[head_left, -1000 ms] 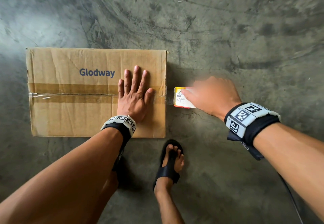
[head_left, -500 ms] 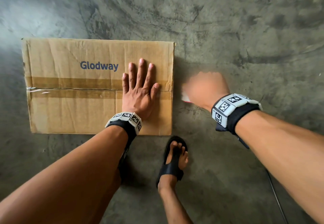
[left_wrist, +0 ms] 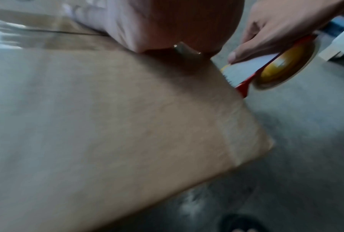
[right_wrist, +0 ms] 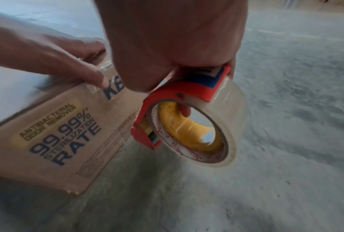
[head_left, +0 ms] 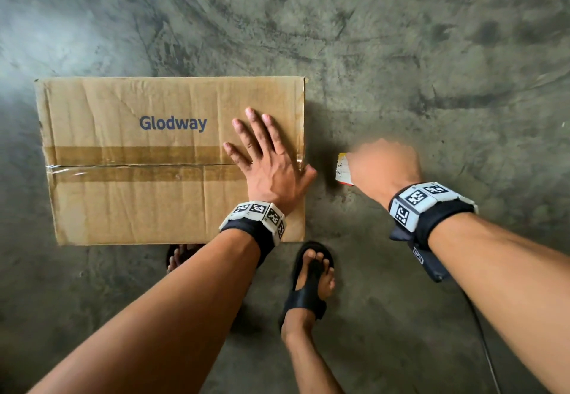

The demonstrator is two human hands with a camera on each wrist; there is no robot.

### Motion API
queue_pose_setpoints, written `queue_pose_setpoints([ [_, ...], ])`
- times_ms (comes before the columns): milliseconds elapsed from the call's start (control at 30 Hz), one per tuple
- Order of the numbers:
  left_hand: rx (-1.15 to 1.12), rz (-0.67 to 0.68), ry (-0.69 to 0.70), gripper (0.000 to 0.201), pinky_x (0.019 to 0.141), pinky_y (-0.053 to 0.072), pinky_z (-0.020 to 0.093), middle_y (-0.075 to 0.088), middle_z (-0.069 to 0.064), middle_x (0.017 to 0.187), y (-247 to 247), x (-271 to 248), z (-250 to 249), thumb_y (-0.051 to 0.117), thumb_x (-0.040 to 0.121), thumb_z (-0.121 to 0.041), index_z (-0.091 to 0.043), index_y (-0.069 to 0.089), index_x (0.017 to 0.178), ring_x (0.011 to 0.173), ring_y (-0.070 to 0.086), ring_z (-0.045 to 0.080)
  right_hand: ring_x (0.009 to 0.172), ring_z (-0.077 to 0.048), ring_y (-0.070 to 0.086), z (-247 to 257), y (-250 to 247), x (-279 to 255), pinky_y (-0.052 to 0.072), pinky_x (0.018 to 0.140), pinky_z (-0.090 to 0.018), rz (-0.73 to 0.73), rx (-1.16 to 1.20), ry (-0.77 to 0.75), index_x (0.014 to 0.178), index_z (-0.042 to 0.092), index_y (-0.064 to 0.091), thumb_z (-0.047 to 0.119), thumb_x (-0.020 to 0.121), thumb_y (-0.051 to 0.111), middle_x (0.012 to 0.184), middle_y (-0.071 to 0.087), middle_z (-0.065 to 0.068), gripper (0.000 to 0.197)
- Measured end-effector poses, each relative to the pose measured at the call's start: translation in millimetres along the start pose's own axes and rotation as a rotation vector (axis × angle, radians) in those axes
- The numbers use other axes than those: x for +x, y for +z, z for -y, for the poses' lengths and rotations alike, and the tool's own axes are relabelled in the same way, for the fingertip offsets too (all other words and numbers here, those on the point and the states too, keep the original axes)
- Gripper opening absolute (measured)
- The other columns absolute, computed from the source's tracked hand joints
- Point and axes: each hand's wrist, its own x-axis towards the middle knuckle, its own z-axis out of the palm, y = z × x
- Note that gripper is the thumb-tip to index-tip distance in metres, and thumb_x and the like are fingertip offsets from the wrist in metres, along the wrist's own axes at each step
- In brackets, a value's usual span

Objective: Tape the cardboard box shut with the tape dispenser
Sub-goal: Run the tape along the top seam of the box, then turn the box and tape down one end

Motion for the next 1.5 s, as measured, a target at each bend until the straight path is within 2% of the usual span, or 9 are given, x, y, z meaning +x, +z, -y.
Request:
queue_pose_setpoints([
  [133, -0.076, 0.061, -0.133, 0.125, 0.108, -0.013, 0.075, -0.031, 0.026, 0.156, -1.3, 7.3, -24.0, 0.065, 0.073, -0.047, 0.003, -0.020, 0.149, 0.141, -0.033, 0.048, 0.087, -0.038, 0.067, 3.4, 10.4, -10.7, 0.036, 0.064, -0.034, -0.047, 0.218, 0.166, 0.091, 0.008, 0.070, 0.037, 0.096, 0.044, 0.093, 0.069, -0.019, 0.039],
  [267, -0.059, 0.113, -0.082, 0.127, 0.111, -0.014, 0.065, -0.031, 0.021, 0.158, -19.7, 0.1, -15.8, 0.055, 0.076, -0.073, -0.002, -0.017, 0.153, 0.145, -0.028, 0.043, 0.089, -0.042, 0.064, 6.3, 8.3, -37.6, 0.044, 0.068, -0.039, -0.072, 0.457, 0.354, 0.097, 0.006, 0.069, 0.046, 0.096, 0.044, 0.096, 0.068, -0.023, 0.047],
  [333, -0.118, 0.054, -0.014, 0.101, 0.119, 0.008, 0.056, -0.008, 0.018, 0.164, -34.8, -4.3, -1.1, 0.050, 0.086, -0.063, -0.008, 0.003, 0.157, 0.150, -0.004, 0.039, 0.087, -0.041, 0.064, 8.2, 2.8, -50.7, 0.043, 0.066, -0.039, -0.084, 0.511, 0.382, 0.096, 0.007, 0.069, 0.049, 0.096, 0.043, 0.095, 0.068, -0.023, 0.050],
  [433, -0.284, -0.001, 0.259, 0.060, 0.107, 0.038, 0.043, 0.044, 0.014, 0.145, -56.9, -4.0, 19.7, 0.048, 0.095, -0.035, -0.011, 0.035, 0.148, 0.129, 0.044, 0.033, 0.082, -0.041, 0.063, 15.0, -14.4, -72.6, 0.036, 0.061, -0.037, -0.129, 0.539, 0.359, 0.091, 0.009, 0.067, 0.052, 0.096, 0.043, 0.091, 0.068, -0.022, 0.050],
  [533, -0.478, 0.303, 0.325, 0.034, 0.084, 0.051, 0.034, 0.071, 0.012, 0.110, -73.4, -1.7, 27.9, 0.047, 0.099, -0.018, -0.009, 0.057, 0.131, 0.095, 0.067, 0.030, 0.079, -0.040, 0.062, 25.5, -34.3, -86.9, 0.033, 0.058, -0.035, -0.162, 0.559, 0.342, 0.086, 0.009, 0.066, 0.052, 0.095, 0.045, 0.087, 0.068, -0.020, 0.049],
  [700, -0.904, 0.672, 0.024, 0.035, 0.067, 0.048, 0.030, 0.066, 0.012, 0.100, -106.3, -8.5, 40.1, 0.037, 0.106, -0.018, 0.000, 0.058, 0.127, 0.076, 0.063, 0.021, 0.073, -0.040, 0.060, 54.9, -56.8, -102.4, 0.034, 0.056, -0.034, -0.219, 0.642, 0.324, 0.073, 0.011, 0.060, 0.053, 0.091, 0.047, 0.082, 0.067, -0.019, 0.048],
  [933, -1.093, 0.888, -0.190, 0.035, 0.070, 0.050, 0.032, 0.067, 0.015, 0.108, -134.7, -19.2, 87.5, 0.041, 0.103, -0.019, -0.005, 0.057, 0.131, 0.090, 0.067, 0.028, 0.059, -0.030, 0.038, 98.7, -76.4, -129.4, 0.029, 0.054, -0.031, -0.255, 0.750, 0.361, 0.061, 0.013, 0.050, 0.054, 0.089, 0.051, 0.075, 0.067, -0.015, 0.050],
  [1200, -1.022, 0.883, -0.184, 0.025, 0.065, 0.054, 0.025, 0.069, 0.012, 0.092, -121.7, -17.4, 117.1, 0.052, 0.099, -0.007, 0.002, 0.065, 0.119, 0.072, 0.067, 0.016, 0.060, -0.029, 0.041, 127.2, -75.6, -144.8, 0.031, 0.054, -0.029, -0.229, 0.852, 0.391, 0.059, 0.015, 0.047, 0.054, 0.089, 0.052, 0.076, 0.067, -0.013, 0.049],
  [1500, -0.876, 0.750, -0.018, 0.012, 0.071, 0.055, 0.025, 0.068, 0.006, 0.079, -113.7, -2.0, 93.4, 0.062, 0.095, -0.012, -0.010, 0.071, 0.089, 0.073, 0.062, 0.015, 0.067, -0.032, 0.058, 129.8, -55.7, -150.0, 0.042, 0.055, -0.032, -0.219, 1.002, 0.463, 0.063, 0.013, 0.055, 0.062, 0.087, 0.049, 0.072, 0.067, -0.008, 0.054],
])
